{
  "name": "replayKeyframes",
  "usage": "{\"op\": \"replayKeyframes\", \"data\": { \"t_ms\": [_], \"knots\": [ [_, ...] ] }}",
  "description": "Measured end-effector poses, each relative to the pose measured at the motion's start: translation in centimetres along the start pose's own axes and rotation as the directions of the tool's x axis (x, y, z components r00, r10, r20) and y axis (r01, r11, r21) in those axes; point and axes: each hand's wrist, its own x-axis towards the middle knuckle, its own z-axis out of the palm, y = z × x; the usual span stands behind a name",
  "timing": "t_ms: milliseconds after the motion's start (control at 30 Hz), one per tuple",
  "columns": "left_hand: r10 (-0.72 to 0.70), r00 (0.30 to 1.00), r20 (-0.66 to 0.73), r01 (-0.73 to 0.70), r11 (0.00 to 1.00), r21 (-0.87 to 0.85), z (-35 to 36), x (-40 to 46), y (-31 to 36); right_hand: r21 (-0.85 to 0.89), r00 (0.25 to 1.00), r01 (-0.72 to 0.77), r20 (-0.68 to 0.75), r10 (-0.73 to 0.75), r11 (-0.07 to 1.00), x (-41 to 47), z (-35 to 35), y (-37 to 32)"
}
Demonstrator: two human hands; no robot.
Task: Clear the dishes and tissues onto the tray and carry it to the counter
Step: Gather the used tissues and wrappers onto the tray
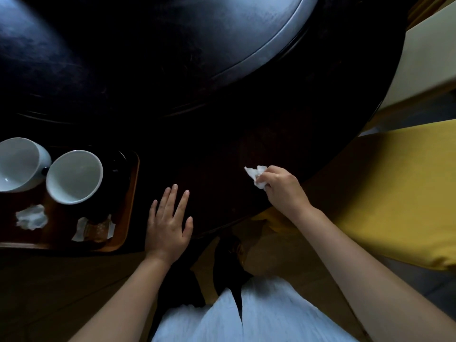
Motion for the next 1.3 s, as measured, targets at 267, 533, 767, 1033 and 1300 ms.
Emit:
{"op": "replayKeyframes", "data": {
  "t_ms": [267, 533, 767, 1033, 1300],
  "knots": [
    [-0.006, 1.0, 0.007, 0.005, 1.0, 0.02, 0.2, 0.0, -0.1, 0.9, 0.862, -0.298, 0.111, 0.495, 0.317, 0.4, -3.4, 2.8],
    [-0.001, 1.0, -0.011, 0.001, 1.0, 0.005, 0.2, 0.0, -0.1, 0.109, 0.9, -0.406, -0.123, 0.417, 0.907, 3.7, -2.8, 2.2],
    [-0.003, 1.0, -0.018, 0.003, 1.0, -0.004, 0.2, 0.0, -0.1, 0.119, 0.86, -0.409, -0.281, 0.426, 0.905, 3.4, -1.0, 1.3],
    [-0.006, 1.0, -0.005, 0.006, 1.0, 0.001, 0.3, 0.2, -0.2, 0.148, 0.834, -0.402, -0.348, 0.428, 0.904, 2.2, -0.5, 1.5],
    [0.0, 1.0, -0.01, 0.0, 1.0, 0.006, 0.2, 0.1, -0.3, -0.083, 0.988, 0.034, -0.145, -0.046, 0.996, 3.5, 0.0, -0.6]
  ]
}}
